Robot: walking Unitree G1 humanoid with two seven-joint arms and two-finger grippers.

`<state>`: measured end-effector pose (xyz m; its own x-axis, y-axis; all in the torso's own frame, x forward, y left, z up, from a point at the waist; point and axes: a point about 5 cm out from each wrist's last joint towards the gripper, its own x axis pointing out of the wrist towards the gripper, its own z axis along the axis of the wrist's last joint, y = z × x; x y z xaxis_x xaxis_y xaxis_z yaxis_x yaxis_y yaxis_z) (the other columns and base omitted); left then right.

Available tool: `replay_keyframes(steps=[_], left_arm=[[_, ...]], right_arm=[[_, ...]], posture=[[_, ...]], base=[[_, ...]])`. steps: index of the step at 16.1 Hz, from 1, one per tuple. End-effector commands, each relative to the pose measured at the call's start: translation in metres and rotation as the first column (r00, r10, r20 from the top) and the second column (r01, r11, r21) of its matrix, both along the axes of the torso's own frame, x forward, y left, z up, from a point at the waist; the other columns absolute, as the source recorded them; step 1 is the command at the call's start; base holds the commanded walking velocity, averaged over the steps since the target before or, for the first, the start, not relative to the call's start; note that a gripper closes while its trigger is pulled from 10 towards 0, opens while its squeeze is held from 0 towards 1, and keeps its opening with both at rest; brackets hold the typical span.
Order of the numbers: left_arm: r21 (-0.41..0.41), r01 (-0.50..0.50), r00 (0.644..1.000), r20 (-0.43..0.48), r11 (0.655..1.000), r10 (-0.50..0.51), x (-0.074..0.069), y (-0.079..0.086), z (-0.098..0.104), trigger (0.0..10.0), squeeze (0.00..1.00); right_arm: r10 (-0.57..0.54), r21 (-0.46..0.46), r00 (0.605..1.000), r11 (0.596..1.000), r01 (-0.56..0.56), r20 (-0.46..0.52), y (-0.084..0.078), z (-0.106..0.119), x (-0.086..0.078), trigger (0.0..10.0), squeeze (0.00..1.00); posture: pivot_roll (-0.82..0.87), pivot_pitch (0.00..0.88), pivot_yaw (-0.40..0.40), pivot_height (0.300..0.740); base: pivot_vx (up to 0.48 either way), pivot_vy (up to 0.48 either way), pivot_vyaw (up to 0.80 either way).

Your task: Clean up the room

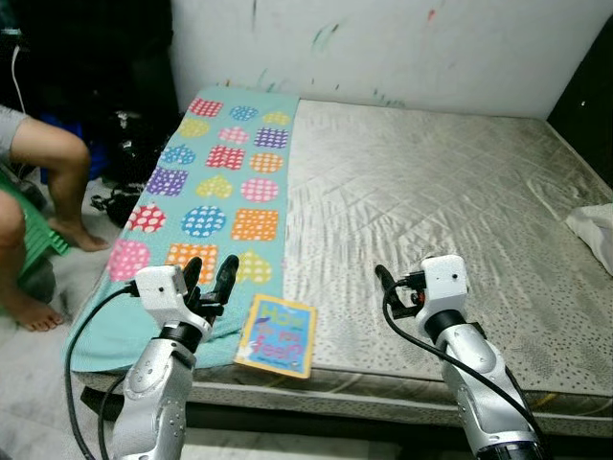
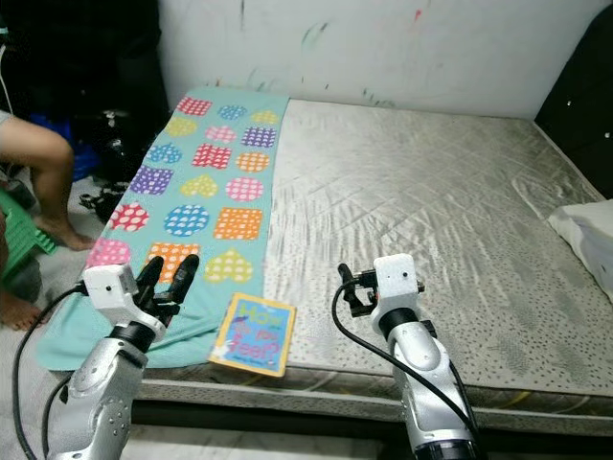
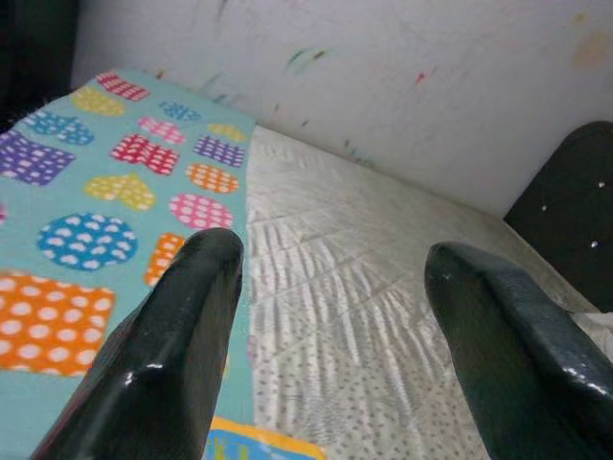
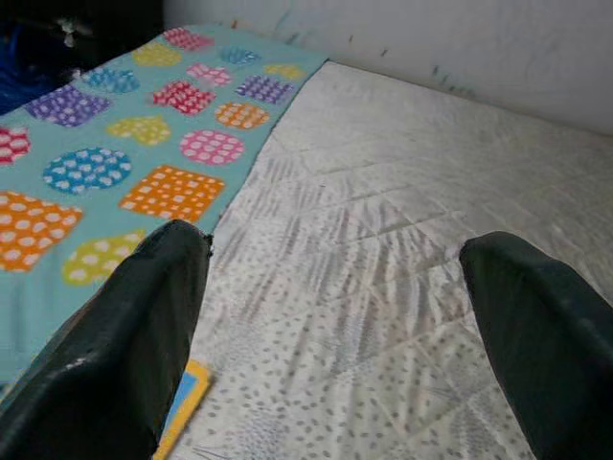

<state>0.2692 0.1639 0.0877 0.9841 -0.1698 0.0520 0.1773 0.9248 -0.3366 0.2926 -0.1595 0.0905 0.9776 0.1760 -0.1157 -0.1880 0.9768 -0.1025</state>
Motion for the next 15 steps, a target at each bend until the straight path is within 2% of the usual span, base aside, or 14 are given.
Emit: replay_keyframes(steps=[1, 7, 15], left_arm=[[-0.008, 0.025, 1.000, -0.002, 1.000, -0.025, 0.0002, -0.0058, -0.0003, 10.0, 0.00], [-0.005, 0.022, 1.000, -0.003, 1.000, -0.022, 0.0011, -0.0056, -0.0003, 10.0, 0.00], [-0.006, 0.032, 0.999, 0.015, 0.999, -0.032, -0.0001, -0.0071, 0.0006, 10.0, 0.00]], right_arm=[[-0.010, -0.014, 1.000, 1.000, 0.010, -0.007, -0.0061, -0.0013, -0.0010, 10.0, 0.00], [-0.003, -0.021, 1.000, 1.000, 0.002, -0.005, -0.0048, -0.0014, 0.0004, 10.0, 0.00], [0.001, -0.026, 1.000, 1.000, -0.001, -0.012, -0.0046, -0.0035, -0.0011, 10.0, 0.00]], posture=[[-0.07, 0.000, -0.031, 0.740], [-0.07, 0.000, -0.035, 0.740], [-0.07, 0.000, -0.034, 0.740]], base=[[0.000, 0.480, 0.00], [0.000, 0.423, 0.00], [0.000, 0.000, 0.00]])
